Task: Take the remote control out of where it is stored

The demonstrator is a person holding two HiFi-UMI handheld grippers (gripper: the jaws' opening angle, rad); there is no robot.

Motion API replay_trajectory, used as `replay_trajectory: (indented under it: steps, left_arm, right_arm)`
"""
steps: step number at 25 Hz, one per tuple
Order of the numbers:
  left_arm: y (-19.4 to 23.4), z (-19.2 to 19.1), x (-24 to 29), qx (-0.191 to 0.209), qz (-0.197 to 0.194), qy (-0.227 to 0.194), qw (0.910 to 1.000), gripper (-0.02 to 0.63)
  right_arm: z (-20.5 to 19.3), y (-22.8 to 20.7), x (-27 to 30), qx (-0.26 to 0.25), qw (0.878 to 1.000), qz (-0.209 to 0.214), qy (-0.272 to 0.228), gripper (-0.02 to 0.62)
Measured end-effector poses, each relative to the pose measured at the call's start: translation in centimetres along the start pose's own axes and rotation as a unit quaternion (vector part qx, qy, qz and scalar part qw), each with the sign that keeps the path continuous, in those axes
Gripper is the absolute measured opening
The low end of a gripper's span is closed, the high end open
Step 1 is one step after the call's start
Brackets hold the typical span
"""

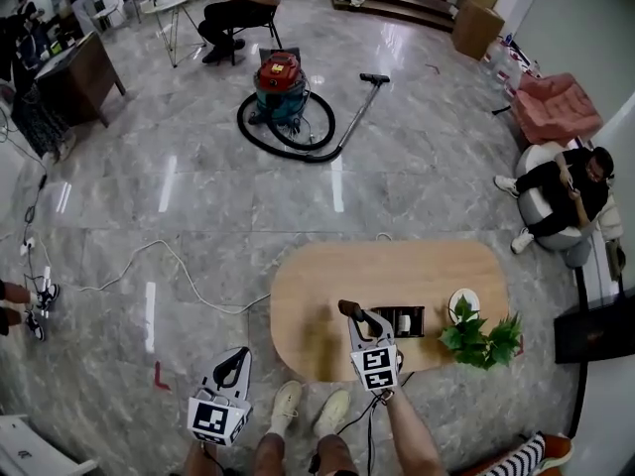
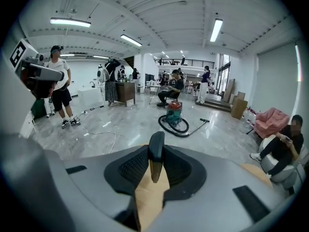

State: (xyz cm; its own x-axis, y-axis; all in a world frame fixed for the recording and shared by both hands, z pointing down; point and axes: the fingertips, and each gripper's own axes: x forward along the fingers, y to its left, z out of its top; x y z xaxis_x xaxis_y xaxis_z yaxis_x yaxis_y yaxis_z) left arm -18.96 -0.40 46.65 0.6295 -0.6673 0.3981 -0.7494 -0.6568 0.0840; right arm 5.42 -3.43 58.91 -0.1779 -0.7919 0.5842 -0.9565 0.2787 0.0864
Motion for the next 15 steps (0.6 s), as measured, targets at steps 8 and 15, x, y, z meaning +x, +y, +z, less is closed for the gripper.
replay_trajectory:
  steps: [8, 15]
  left_arm:
    - [1.6, -3.2, 1.0, -0.013, 0.004, 0.009, 0.9999, 0.006]
    - [2.7, -4.9, 1.4, -0.021, 0.006, 0.015, 0.9997, 0.006]
  right_arm:
    - [-2.5, 1.8, 3.8, -0.024, 0.999, 0.019, 0.014, 0.101]
    - [-4.1, 2.9, 6.0, -0.048, 0.998, 0.025, 0.033, 0.101]
